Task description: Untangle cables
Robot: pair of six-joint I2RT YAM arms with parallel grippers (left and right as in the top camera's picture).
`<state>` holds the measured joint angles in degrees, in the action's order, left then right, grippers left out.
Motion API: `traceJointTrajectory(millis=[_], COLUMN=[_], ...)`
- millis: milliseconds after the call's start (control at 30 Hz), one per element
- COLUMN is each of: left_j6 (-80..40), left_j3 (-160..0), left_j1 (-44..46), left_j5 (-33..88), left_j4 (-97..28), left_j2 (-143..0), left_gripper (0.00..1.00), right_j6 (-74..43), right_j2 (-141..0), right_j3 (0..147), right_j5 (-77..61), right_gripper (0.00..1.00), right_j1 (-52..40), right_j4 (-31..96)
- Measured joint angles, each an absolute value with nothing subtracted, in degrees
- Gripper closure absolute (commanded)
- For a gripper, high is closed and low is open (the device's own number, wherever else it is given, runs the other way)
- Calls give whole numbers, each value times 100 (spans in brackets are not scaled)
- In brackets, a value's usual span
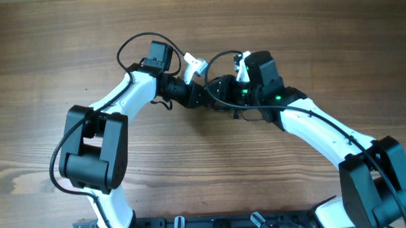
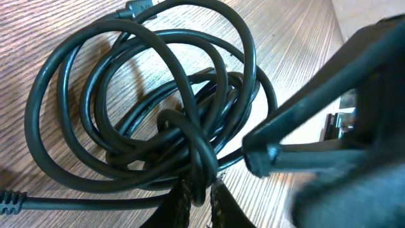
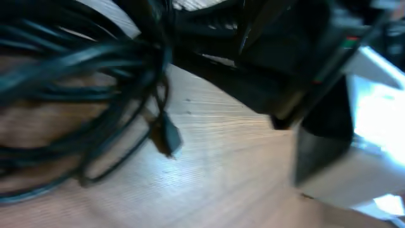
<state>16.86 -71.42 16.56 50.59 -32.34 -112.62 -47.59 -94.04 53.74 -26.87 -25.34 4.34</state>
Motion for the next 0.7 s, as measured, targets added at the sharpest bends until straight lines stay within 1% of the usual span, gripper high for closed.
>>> traceJointTrajectory(millis=[233, 700], left_j6=[1684, 1686], left_j3=[-7142, -7142], left_j1=[1658, 1658], left_j5=[5048, 4947], left_j4=[-3234, -3238], left_j2=[-11262, -11262], left_gripper=[87, 87], right_j6=[-4746, -4742], right_j2=[-9550, -9723], right_j3=[5374, 5419], right_j5=[-2283, -2281], right_gripper=[67, 67], right_j1=[-2571, -2635], right_j4=[440, 360])
